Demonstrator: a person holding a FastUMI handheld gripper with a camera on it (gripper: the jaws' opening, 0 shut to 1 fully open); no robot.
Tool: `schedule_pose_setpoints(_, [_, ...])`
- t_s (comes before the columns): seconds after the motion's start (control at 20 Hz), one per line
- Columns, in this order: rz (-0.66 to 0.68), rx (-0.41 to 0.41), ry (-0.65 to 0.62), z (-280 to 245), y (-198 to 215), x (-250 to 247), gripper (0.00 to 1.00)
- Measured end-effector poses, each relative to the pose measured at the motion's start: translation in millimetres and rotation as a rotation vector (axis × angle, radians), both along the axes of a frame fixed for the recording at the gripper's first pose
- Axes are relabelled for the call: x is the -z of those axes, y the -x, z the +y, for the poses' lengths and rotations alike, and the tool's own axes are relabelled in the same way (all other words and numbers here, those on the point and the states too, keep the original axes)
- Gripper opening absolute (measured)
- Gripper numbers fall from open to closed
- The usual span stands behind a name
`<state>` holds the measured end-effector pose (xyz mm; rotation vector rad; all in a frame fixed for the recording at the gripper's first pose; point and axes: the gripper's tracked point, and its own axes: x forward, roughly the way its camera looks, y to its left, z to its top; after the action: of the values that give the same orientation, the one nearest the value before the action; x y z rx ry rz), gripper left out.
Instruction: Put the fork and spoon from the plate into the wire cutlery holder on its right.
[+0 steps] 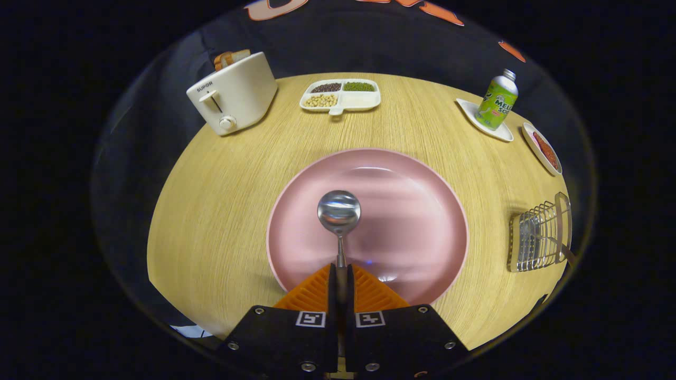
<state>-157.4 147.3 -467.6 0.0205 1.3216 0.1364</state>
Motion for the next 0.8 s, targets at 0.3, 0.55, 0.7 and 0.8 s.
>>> schedule_pose_setpoints(0.3, [-0.116, 0.107, -0.002, -49, -22, -47, 0.06])
schedule_pose_setpoints(0.55, [-0.213, 0.179, 0.019, -101, -41, -90, 0.05])
schedule_pose_setpoints(0.7, [-0.266, 0.194, 0.064, -137, -48, -113, 0.05])
schedule_pose_setpoints(0.8, [-0.281, 0.202, 0.099, -159, -47, -122, 0.05])
